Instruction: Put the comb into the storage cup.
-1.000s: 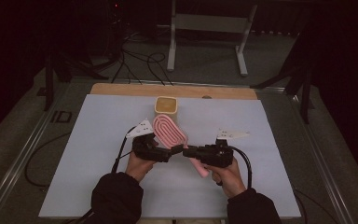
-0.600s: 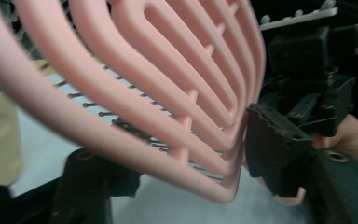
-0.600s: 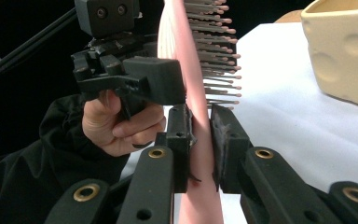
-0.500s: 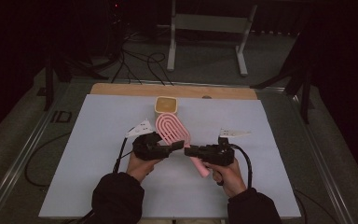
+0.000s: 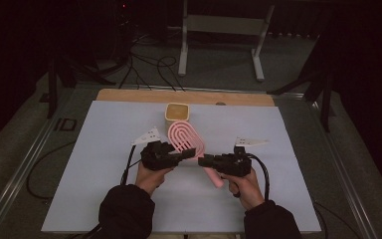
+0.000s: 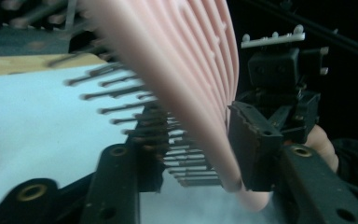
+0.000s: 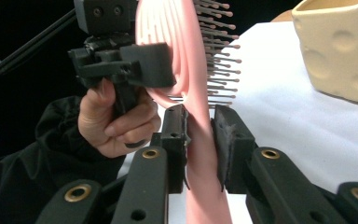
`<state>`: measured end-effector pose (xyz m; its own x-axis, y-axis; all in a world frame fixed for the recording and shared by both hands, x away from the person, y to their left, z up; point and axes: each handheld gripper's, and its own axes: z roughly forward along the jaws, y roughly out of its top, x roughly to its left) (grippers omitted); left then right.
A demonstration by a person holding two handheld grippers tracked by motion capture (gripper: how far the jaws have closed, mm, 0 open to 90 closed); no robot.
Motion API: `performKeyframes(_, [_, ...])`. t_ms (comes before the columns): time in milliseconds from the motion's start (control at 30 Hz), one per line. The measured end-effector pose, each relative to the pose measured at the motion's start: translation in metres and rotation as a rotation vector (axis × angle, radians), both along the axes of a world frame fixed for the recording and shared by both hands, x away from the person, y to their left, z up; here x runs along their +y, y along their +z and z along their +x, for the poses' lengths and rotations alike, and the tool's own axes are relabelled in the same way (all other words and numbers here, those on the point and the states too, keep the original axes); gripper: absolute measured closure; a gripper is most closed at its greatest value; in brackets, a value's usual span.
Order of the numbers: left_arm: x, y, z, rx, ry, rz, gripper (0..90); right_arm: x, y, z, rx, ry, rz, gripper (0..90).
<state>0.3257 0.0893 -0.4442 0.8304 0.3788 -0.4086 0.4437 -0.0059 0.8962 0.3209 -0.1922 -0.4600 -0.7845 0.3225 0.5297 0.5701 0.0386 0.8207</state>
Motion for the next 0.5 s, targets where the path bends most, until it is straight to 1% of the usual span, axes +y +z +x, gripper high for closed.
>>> performKeyframes(100, [0.0,-0.001,0.001,0.015,-0.006,-0.004,61.3,0.0,0.001,0.0,-0.012,-0.009,-0.02,74.1])
performKeyframes(167, [-0.001,-0.001,0.001,0.018,-0.007,-0.009,62.6,0.0,0.001,-0.001,-0.018,-0.015,-0.03,73.6])
performKeyframes(200, [-0.001,-0.001,0.001,0.019,-0.003,-0.01,62.6,0.001,0.001,-0.001,-0.025,-0.02,-0.044,73.4])
performKeyframes(333, [-0.002,0.0,0.002,0.032,0.008,0.008,64.2,0.005,0.004,-0.005,-0.077,-0.046,-0.127,74.4])
performKeyframes(433, [-0.002,0.001,0.001,0.028,0.023,0.024,64.7,0.01,0.007,-0.009,-0.125,-0.072,-0.195,76.7])
performKeyframes(500, [-0.002,0.002,0.0,0.029,0.032,0.022,64.9,0.013,0.009,-0.011,-0.149,-0.081,-0.217,76.3])
